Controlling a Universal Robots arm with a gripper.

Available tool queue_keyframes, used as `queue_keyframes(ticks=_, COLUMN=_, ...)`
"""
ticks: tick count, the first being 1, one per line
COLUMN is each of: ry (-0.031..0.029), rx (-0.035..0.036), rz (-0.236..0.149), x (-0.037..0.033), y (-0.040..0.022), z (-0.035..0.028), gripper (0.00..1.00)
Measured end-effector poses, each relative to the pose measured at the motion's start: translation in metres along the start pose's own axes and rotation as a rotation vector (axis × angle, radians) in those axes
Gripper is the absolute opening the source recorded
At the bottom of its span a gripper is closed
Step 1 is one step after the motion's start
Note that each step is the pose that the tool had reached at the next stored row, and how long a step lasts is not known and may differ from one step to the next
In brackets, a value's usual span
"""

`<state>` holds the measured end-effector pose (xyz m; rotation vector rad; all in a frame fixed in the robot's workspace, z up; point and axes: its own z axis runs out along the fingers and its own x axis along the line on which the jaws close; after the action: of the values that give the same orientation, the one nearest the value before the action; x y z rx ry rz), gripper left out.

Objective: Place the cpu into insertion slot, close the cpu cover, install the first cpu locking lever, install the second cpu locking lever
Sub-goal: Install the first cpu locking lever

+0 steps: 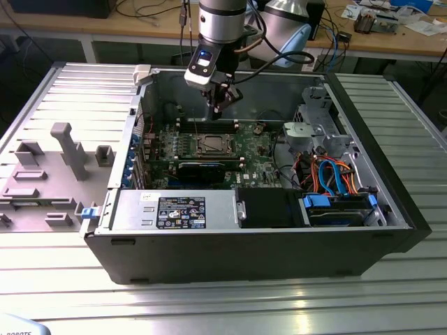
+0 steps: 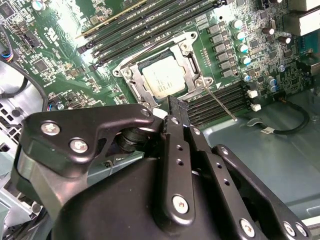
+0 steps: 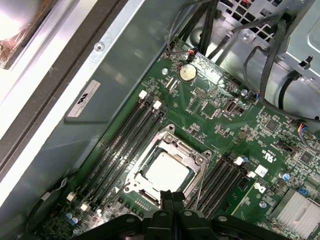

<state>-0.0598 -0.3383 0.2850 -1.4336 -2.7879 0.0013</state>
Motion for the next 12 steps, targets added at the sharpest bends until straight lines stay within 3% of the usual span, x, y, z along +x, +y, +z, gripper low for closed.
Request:
queue_keyframes(ticks=5, ry=-0.0009, rx=-0.0053, rz=-0.016, x=-0.0001, y=-0.0002, z=0.0000, gripper=0.11)
queue_keyframes(ticks=12, ry=-0.0011, rx=-0.0049, rz=-0.120, x=-0.0001, y=-0.0002, z=0.0000, gripper=0.11)
